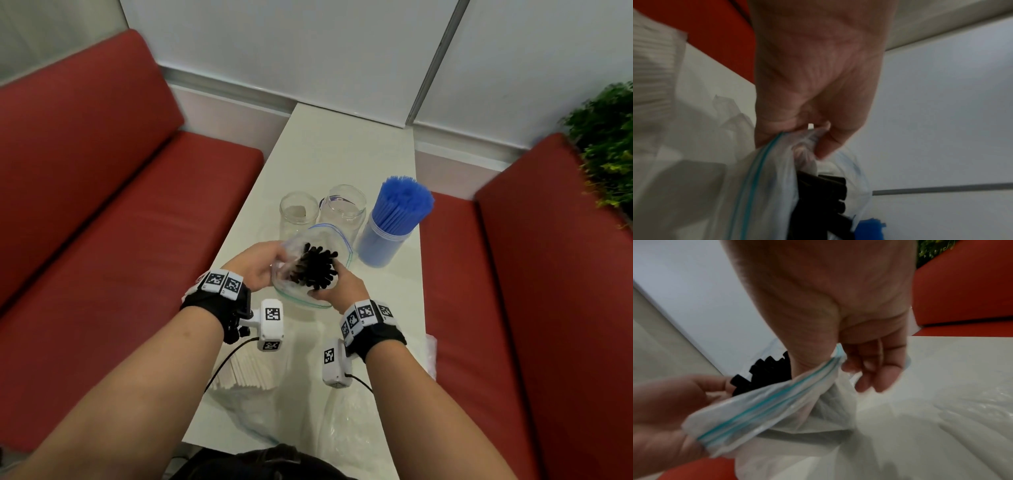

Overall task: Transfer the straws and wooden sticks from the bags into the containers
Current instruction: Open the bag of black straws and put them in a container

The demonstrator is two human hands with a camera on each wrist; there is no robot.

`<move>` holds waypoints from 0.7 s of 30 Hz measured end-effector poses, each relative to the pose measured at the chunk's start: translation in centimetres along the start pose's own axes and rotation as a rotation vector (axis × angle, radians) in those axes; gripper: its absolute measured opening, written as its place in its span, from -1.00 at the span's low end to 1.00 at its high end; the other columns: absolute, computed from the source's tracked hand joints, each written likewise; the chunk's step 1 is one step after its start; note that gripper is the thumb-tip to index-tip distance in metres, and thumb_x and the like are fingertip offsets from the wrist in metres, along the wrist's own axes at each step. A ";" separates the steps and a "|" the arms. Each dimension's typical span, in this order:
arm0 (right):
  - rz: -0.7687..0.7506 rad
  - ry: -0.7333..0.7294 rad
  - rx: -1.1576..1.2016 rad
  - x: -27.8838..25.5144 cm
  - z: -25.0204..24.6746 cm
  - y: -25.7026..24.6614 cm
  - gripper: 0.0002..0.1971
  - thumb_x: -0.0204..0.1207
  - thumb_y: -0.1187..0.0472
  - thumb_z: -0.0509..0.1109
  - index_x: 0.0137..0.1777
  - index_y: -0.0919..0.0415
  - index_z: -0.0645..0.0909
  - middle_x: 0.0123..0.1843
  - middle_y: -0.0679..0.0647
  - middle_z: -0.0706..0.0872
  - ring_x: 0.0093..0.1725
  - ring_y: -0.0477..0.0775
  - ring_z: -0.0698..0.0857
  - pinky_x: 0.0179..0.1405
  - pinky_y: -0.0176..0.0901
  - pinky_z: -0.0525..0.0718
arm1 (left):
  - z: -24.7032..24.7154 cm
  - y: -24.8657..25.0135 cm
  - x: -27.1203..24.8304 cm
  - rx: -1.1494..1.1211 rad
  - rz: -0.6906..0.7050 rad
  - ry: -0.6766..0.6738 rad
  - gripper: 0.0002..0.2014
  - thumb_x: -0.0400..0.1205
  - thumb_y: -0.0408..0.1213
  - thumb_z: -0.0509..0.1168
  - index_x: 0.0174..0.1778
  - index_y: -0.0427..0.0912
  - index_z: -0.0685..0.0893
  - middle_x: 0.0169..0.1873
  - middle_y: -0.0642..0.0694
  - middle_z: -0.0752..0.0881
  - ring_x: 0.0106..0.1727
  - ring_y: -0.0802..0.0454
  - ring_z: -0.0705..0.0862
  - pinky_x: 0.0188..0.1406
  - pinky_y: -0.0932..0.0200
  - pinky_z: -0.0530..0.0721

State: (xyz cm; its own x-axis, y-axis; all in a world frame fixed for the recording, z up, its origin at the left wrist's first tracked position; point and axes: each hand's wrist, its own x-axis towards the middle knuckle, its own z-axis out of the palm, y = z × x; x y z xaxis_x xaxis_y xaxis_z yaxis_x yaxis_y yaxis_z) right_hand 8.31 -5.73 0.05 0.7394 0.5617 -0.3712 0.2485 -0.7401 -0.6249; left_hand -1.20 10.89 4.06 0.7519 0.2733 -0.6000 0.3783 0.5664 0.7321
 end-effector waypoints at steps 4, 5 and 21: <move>-0.102 0.068 -0.028 0.4 1.3 0.6 -0.23 0.42 0.03 0.68 0.62 -0.09 0.46 0.16 0.13 0.44 0.18 0.31 0.69 0.31 0.04 0.66 | 0.2 -0.7 0.5 0.079 -0.101 -0.093 -0.69 0.75 0.00 0.18 0.17 -0.15 0.66 -0.29 -0.15 0.78 -0.41 -0.01 0.75 -0.46 0.19 0.72; -0.132 0.075 -0.024 0.5 1.7 0.7 -0.30 0.43 0.05 0.67 0.57 -0.04 0.52 0.12 0.09 0.41 0.15 0.30 0.69 0.29 0.01 0.66 | 0.1 -0.9 1.0 0.085 -0.103 -0.064 -0.62 0.76 0.04 0.13 0.23 -0.16 0.66 -0.14 -0.19 0.77 -0.24 -0.06 0.77 -0.29 0.11 0.75; -0.183 -0.145 0.094 2.2 3.3 0.2 0.01 0.43 0.16 0.67 0.76 -0.20 0.15 0.24 0.12 0.35 0.33 0.23 0.53 0.54 -0.09 0.43 | -5.0 -1.9 4.1 -0.451 -0.326 0.117 -0.53 0.76 -0.02 0.14 -0.37 -0.26 0.59 -0.43 -0.11 0.61 -0.44 -0.05 0.64 -0.14 -0.03 0.68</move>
State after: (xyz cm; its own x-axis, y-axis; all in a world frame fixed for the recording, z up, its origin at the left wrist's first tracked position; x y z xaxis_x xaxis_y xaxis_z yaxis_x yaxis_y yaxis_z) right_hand 7.90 -3.44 -3.17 0.5883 0.7354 -0.3364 0.3055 -0.5873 -0.7495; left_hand -1.54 14.86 -1.38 0.5598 0.0985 -0.8227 0.2936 0.9049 0.3081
